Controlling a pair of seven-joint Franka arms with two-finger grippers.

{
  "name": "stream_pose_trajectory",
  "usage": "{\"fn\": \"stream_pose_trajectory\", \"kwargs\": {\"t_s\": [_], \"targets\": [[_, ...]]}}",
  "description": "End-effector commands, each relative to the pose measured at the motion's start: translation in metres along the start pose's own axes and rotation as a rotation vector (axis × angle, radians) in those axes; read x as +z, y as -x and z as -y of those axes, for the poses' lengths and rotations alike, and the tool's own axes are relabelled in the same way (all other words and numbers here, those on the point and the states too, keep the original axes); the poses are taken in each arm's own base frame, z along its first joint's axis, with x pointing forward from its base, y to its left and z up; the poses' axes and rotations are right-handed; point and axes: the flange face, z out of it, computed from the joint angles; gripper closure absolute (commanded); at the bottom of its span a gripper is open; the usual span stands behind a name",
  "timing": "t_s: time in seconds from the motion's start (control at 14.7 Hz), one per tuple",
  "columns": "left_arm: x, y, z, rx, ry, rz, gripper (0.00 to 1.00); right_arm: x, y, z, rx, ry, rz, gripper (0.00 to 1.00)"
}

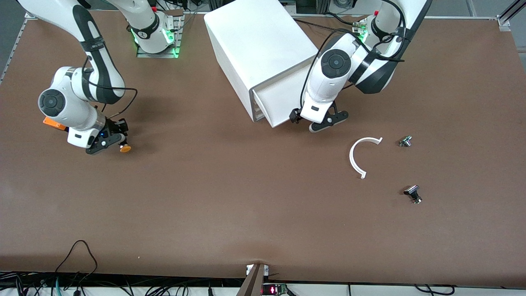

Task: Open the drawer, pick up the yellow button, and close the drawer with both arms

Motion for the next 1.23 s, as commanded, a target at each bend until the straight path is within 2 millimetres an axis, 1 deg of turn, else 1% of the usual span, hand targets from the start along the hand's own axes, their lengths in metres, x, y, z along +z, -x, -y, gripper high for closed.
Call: {"fn": "stream_pose_trajectory", "kwargs": {"t_s": [0.0, 0.07, 0.27, 0.41, 0.48, 0.55, 0.61, 0.68, 0.75, 0.82, 0.96, 1.09, 1.16], "targets": [[0.007, 0.029, 0.003, 0.016, -0.055, 0.040, 0.00, 0.014, 0.021, -0.021, -0.052, 0.001, -0.021, 0.72], [0.008, 0.039, 0.001, 0.015, -0.059, 0.069, 0.00, 0.021, 0.024, -0.026, -0.058, 0.005, -0.022, 0.72], [0.004, 0.051, -0.002, -0.049, -0.017, 0.167, 0.00, 0.043, 0.023, -0.026, -0.056, 0.005, -0.016, 0.72], [0.005, 0.061, -0.004, -0.050, -0.020, 0.198, 0.00, 0.060, 0.012, -0.014, -0.074, 0.010, -0.024, 0.72], [0.005, 0.065, -0.005, -0.050, -0.022, 0.207, 0.00, 0.065, 0.009, -0.010, -0.083, 0.006, -0.021, 0.71], [0.008, 0.069, -0.005, -0.054, -0.024, 0.227, 0.00, 0.066, 0.009, -0.010, -0.082, 0.004, -0.019, 0.61], [0.013, 0.073, -0.003, -0.069, -0.029, 0.259, 0.00, 0.065, 0.008, -0.009, -0.079, 0.006, -0.021, 0.38], [0.013, 0.075, -0.002, -0.083, -0.026, 0.288, 0.00, 0.061, 0.007, -0.009, -0.080, 0.009, -0.027, 0.12], [0.018, 0.078, 0.001, -0.090, -0.045, 0.313, 0.00, 0.056, 0.006, -0.010, -0.080, 0.010, -0.032, 0.00], [0.019, 0.081, 0.003, -0.084, -0.064, 0.327, 0.00, 0.045, 0.003, -0.013, -0.082, 0.021, -0.050, 0.00], [0.020, 0.088, 0.003, -0.070, -0.082, 0.340, 0.00, 0.015, -0.006, -0.016, -0.088, 0.032, -0.080, 0.00], [0.020, 0.087, 0.003, -0.065, -0.080, 0.340, 0.00, -0.023, -0.023, -0.025, -0.092, 0.033, -0.093, 0.00], [0.018, 0.085, 0.002, -0.066, -0.074, 0.338, 0.00, -0.041, -0.037, -0.026, -0.105, 0.033, -0.101, 0.00]]}}
